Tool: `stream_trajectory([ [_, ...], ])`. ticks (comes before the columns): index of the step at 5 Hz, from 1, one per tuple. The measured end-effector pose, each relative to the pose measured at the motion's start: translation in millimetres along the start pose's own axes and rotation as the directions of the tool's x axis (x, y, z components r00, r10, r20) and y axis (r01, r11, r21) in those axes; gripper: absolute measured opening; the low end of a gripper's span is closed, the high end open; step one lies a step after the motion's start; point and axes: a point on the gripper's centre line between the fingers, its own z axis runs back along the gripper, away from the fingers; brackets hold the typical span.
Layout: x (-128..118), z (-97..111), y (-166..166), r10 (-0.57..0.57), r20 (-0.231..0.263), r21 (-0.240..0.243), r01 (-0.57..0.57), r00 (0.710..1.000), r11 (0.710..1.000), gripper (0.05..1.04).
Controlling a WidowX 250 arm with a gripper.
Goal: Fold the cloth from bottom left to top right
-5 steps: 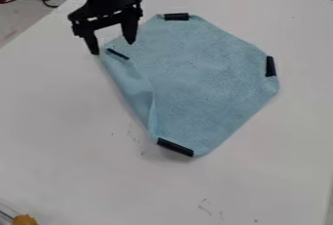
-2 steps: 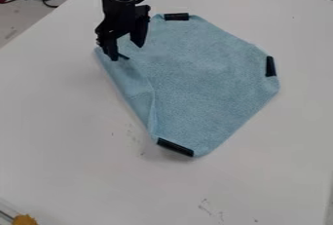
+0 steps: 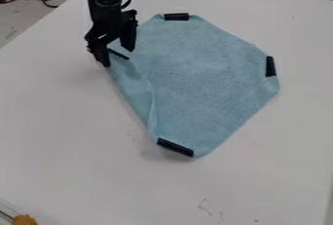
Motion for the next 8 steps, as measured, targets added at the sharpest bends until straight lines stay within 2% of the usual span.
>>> stream_trajectory([
  [1, 0, -13, 8, -0.002, -0.042, 0.048, 0.004, 0.999, 0.999, 0.985],
  [2, 5, -16, -7, -0.034, -0.070, 0.043, 0.037, 0.997, 0.998, 0.888],
  [4, -1, -16, -1, -0.044, -0.066, 0.025, 0.046, 0.997, 0.999, 0.335],
  [5, -4, -13, 0, -0.055, -0.075, 0.020, 0.057, 0.996, 0.998, 0.153],
  [6, -2, 0, 2, -0.063, -0.067, 0.022, 0.064, 0.996, 0.998, 0.093],
  [7, 6, 22, -16, -0.121, -0.035, 0.019, 0.122, 0.992, 0.992, 0.091],
  [8, -2, 42, -32, -0.192, -0.005, 0.051, 0.192, 0.981, 0.980, 0.091],
])
